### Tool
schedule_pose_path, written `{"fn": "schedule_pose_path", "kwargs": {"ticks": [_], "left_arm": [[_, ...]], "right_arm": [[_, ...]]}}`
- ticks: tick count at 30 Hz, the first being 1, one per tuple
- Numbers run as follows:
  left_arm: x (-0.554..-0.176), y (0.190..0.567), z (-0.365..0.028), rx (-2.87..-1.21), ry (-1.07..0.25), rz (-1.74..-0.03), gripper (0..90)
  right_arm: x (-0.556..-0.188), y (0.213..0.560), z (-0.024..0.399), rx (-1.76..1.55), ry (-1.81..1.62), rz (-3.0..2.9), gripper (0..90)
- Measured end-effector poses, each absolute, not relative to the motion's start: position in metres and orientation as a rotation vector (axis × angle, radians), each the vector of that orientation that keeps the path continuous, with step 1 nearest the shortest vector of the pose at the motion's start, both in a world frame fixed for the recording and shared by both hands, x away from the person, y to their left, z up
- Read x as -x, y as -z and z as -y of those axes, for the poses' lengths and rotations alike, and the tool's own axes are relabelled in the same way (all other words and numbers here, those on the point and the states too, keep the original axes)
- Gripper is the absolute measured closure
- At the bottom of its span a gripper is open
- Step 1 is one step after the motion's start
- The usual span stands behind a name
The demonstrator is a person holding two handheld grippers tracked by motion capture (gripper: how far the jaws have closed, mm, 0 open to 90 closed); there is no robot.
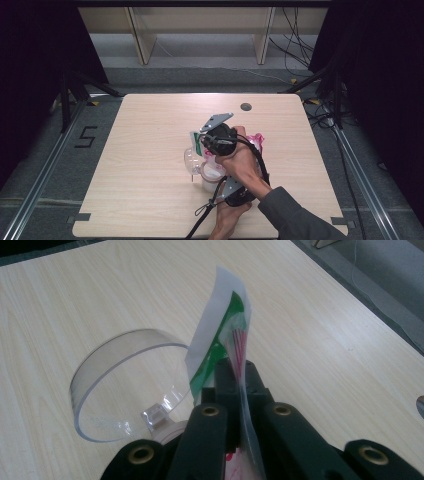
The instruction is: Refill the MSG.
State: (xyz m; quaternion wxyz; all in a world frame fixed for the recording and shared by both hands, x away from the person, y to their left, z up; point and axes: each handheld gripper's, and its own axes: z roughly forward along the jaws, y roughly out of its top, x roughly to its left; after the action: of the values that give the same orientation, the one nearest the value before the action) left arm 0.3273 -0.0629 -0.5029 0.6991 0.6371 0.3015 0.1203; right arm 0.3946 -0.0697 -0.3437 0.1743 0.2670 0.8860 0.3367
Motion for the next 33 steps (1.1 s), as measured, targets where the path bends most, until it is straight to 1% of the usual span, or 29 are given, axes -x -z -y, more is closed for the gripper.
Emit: {"fn": "schedule_pose_path", "kwargs": {"ticks": [2,5,7,13,14,16,20,33], "left_arm": [[-0.3283,0.5033,0.0646,-1.4,-0.273,-0.676,74.7],[-0.3293,0.5045,0.0631,-1.409,-0.237,-0.646,74.7],[-0.33,0.5046,0.0635,-1.397,-0.232,-0.66,74.8],[-0.3307,0.5047,0.0622,-1.398,-0.237,-0.669,74.9],[-0.3334,0.5047,0.061,-1.412,-0.251,-0.618,75.0],[-0.3314,0.5032,0.0594,-1.442,-0.266,-0.645,75.0],[-0.3333,0.5045,0.0608,-1.415,-0.251,-0.612,75.1],[-0.3344,0.5034,0.0603,-1.419,-0.251,-0.609,75.1]], "right_arm": [[-0.3951,0.3441,0.0697,-0.757,-0.962,-2.496,90.0],[-0.3963,0.3454,0.0693,-0.719,-0.944,-2.503,90.0],[-0.3952,0.3451,0.0693,-0.72,-0.962,-2.5,90.0],[-0.3947,0.344,0.0684,-0.725,-0.938,-2.486,90.0],[-0.393,0.3441,0.0667,-0.746,-0.955,-2.502,90.0],[-0.3935,0.3443,0.0657,-0.704,-0.958,-2.498,90.0],[-0.3932,0.3441,0.066,-0.718,-0.956,-2.503,90.0],[-0.3939,0.3431,0.0663,-0.717,-0.963,-2.491,90.0]]}}
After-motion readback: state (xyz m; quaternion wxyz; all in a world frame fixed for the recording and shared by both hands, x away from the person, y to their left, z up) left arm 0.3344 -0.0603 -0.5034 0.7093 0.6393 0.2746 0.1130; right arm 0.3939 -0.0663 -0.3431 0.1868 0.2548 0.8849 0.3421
